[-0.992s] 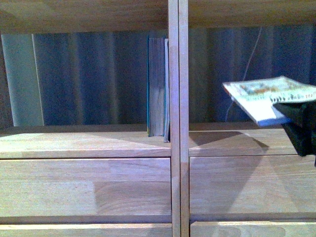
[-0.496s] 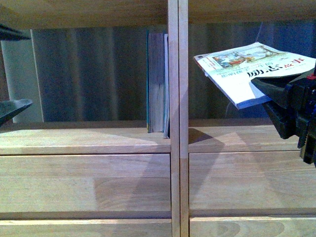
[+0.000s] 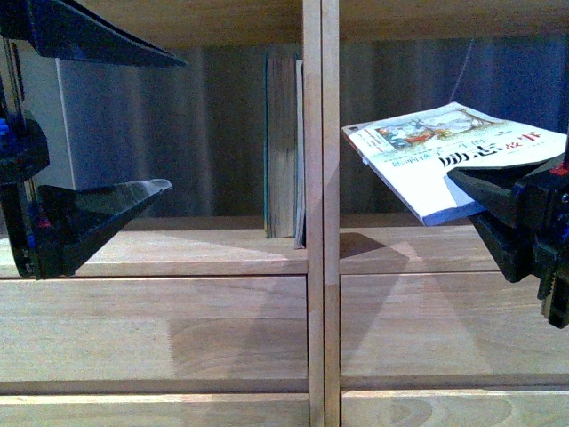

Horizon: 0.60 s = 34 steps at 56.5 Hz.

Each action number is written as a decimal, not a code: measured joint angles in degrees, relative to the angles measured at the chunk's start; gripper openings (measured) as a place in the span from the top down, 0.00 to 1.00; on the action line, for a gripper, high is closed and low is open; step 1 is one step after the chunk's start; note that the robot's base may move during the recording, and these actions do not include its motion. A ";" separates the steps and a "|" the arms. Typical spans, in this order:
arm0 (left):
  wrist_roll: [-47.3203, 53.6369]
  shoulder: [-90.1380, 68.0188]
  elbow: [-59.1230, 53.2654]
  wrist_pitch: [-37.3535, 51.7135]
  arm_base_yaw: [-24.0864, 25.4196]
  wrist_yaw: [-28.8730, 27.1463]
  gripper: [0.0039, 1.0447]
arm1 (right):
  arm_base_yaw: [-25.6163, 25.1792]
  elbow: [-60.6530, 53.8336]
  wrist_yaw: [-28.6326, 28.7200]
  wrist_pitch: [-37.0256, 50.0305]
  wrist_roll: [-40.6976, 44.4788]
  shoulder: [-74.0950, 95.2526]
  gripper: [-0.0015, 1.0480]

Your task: Organize books on shelf

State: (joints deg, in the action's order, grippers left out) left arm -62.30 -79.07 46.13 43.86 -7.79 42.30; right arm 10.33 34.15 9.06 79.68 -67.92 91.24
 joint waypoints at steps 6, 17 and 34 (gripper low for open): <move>0.52 -0.02 0.00 0.00 -0.50 -0.31 0.07 | 0.00 -0.59 0.00 0.00 -0.20 0.00 0.93; 1.36 -0.52 0.00 -0.31 -1.55 -0.87 0.07 | 0.00 -1.99 0.02 0.00 -0.26 0.00 0.93; 1.84 -1.62 0.00 -0.76 -4.90 -2.60 0.07 | 0.00 -4.52 0.02 0.00 -0.87 0.00 0.93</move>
State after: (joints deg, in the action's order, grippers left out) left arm -60.47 -80.68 46.13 43.09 -12.69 39.70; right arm 10.33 29.63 9.08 79.68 -68.79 91.24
